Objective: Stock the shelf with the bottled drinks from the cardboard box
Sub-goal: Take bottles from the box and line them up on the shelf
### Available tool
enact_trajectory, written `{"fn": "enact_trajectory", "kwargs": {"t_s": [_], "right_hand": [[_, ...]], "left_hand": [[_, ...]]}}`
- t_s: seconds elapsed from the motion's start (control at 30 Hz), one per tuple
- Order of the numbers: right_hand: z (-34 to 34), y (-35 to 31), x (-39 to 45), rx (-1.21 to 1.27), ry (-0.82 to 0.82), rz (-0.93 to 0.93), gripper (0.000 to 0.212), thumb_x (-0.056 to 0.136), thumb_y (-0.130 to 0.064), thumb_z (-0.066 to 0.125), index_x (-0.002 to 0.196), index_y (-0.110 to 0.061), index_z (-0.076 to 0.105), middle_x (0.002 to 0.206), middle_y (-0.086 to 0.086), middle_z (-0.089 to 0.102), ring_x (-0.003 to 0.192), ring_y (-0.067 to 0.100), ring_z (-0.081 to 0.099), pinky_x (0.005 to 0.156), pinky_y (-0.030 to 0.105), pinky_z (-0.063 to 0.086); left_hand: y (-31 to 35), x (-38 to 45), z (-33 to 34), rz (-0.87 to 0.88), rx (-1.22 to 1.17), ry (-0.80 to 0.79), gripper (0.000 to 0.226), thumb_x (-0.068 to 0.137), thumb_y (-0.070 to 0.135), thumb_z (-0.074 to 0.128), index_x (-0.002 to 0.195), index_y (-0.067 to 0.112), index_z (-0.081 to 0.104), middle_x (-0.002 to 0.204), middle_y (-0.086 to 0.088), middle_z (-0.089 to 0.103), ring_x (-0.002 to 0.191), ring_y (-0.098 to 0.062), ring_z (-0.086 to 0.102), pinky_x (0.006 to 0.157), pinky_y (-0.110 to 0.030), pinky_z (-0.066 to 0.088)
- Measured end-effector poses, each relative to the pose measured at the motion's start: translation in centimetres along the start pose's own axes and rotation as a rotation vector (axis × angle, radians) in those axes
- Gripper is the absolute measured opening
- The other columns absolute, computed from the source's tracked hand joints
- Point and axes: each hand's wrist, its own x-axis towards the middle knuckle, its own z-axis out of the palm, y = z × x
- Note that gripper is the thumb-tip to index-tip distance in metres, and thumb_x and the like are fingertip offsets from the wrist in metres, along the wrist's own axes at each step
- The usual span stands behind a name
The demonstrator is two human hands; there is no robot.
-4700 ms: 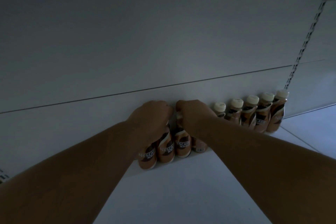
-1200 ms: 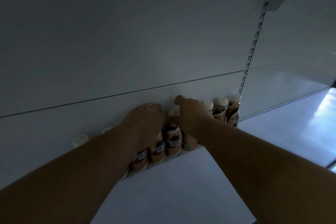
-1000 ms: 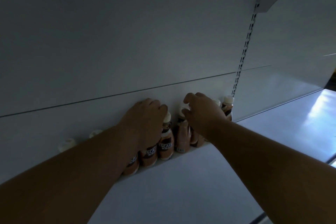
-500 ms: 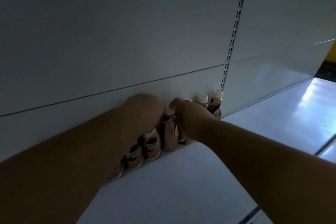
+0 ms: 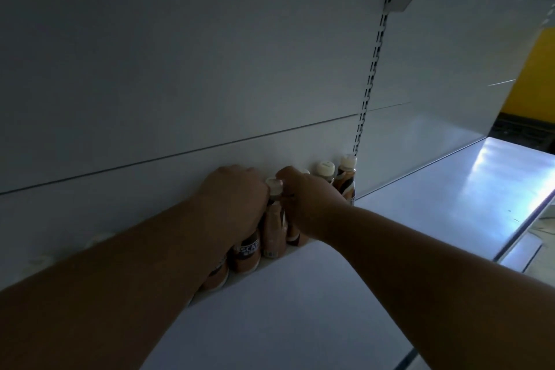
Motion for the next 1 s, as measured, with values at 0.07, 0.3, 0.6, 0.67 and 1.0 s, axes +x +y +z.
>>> {"fn": "enact_trajectory", "kwargs": {"t_s": [0.07,0.3,0.6,0.67,1.0], "right_hand": [[0.0,0.4,0.0,0.013,-0.012,0.006,0.030,0.096,-0.018,0.050,0.126,-0.023,0.045,0.082,-0.005,0.056,0.068,0.010,0.057,0.055,0.024,0.046],[0.5,0.5,0.1,0.075,-0.010,0.016,0.029,0.095,-0.024,0.050,0.123,-0.027,0.043,0.091,0.003,0.063,0.075,0.018,0.063,0.062,0.034,0.055],[-0.7,1.5,0.7,-0.057,0.109,-0.038,0.036,0.095,-0.019,0.053,0.132,-0.019,0.049,0.126,0.006,0.049,0.103,0.024,0.058,0.085,0.039,0.055],[-0.6,1.8,0.9,-0.092,0.126,-0.020,0.035,0.096,-0.022,0.054,0.131,-0.017,0.052,0.127,0.007,0.044,0.100,0.025,0.058,0.084,0.038,0.056],[-1.0,3.3,2.5,-0.074,0.040,-0.025,0.030,0.095,-0.023,0.055,0.123,-0.019,0.044,0.111,0.008,0.057,0.092,0.024,0.058,0.071,0.035,0.050]], "left_hand": [[0.1,1.0,-0.3,-0.085,-0.067,-0.131,0.023,0.096,0.017,0.047,0.112,0.007,0.060,0.067,0.000,0.035,0.093,-0.026,0.058,0.080,-0.033,0.045],[-0.4,-0.4,-0.7,0.108,0.065,0.010,0.016,0.090,0.013,0.052,0.102,0.008,0.062,0.102,-0.008,0.062,0.095,-0.025,0.062,0.071,-0.031,0.043],[0.5,1.1,-0.2,0.067,-0.032,0.225,0.034,0.082,0.039,0.062,0.106,0.018,0.050,0.108,-0.003,0.057,0.097,-0.025,0.055,0.068,-0.032,0.032],[0.9,1.6,0.0,0.058,-0.108,0.268,0.035,0.085,0.043,0.059,0.108,0.019,0.050,0.107,-0.003,0.060,0.095,-0.025,0.057,0.068,-0.031,0.032],[1.6,3.2,0.0,0.124,-0.165,0.197,0.007,0.089,0.028,0.055,0.091,0.022,0.054,0.093,-0.003,0.061,0.087,-0.023,0.058,0.065,-0.030,0.034]]}}
